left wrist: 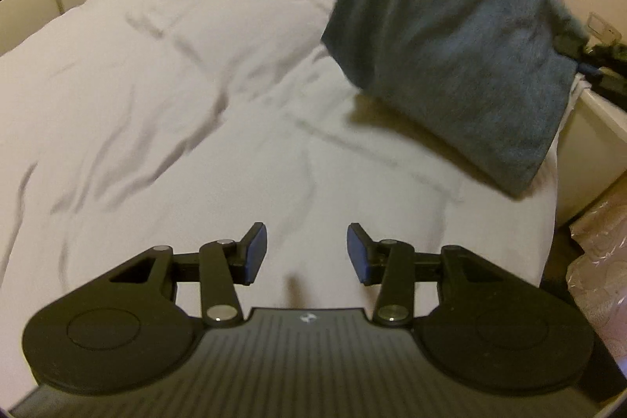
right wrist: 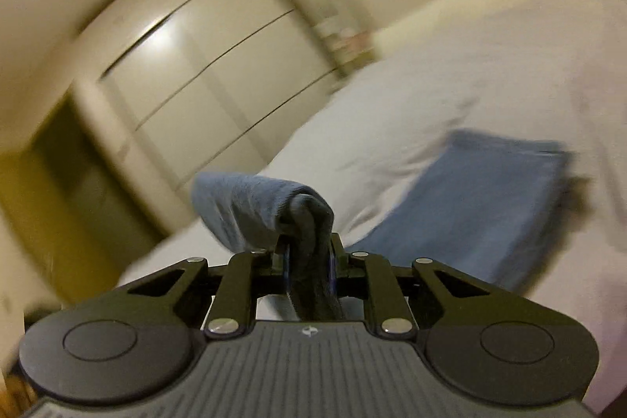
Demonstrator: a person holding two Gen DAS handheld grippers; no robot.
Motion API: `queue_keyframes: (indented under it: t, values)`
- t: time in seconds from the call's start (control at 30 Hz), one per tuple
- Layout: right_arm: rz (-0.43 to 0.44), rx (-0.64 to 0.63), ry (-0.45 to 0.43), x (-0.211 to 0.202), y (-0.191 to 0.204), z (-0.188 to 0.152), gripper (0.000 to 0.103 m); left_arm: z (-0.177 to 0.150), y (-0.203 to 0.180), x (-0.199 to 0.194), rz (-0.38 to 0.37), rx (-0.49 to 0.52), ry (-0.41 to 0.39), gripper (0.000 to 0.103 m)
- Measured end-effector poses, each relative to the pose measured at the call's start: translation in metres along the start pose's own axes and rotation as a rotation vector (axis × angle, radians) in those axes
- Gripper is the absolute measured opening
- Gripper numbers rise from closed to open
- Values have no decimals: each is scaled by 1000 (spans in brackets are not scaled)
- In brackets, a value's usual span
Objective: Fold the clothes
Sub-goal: 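Grasp the folded jeans edge with the right gripper and lift it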
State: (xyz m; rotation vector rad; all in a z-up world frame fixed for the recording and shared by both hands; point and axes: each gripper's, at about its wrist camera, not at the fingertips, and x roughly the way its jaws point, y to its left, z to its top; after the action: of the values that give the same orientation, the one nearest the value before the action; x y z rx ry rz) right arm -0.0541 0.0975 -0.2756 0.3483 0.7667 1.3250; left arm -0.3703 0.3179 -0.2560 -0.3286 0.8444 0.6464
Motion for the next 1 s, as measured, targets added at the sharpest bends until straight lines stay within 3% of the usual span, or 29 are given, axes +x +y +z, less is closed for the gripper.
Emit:
queue_keyframes:
  t: [0.17, 0.23, 0.33, 0.47, 0.57, 0.6, 0.8, 0.83, 0.87, 1.0]
  values:
    - [-139, 327, 46, 30, -106, 12, 20, 31, -35, 34, -41, 89, 18, 40]
    - [-130, 416, 40, 35, -127, 10, 20, 35, -48, 42, -57, 114, 23, 41]
    - [-127, 359, 18, 39, -121, 19, 31, 39, -61, 55, -65, 132, 35, 41]
    - [-145, 262, 8, 42, -108, 29, 33, 41, -66, 64, -61, 134, 49, 41]
    - [-178, 237, 7, 45, -104, 32, 55, 42, -65, 68, -51, 126, 54, 41]
    - [-188, 233, -3, 43, -102, 31, 57, 43, -65, 70, -52, 124, 56, 41]
    - [-152, 257, 4, 43, -100, 31, 56, 49, -66, 81, -59, 129, 68, 42]
    - [-159, 228, 1, 40, -95, 32, 52, 50, -66, 83, -61, 130, 68, 42]
    - [-167, 199, -2, 37, -91, 33, 31, 51, -67, 85, -64, 130, 67, 42]
    - [-196, 83, -13, 24, -72, 36, 21, 54, -68, 87, -72, 133, 53, 42]
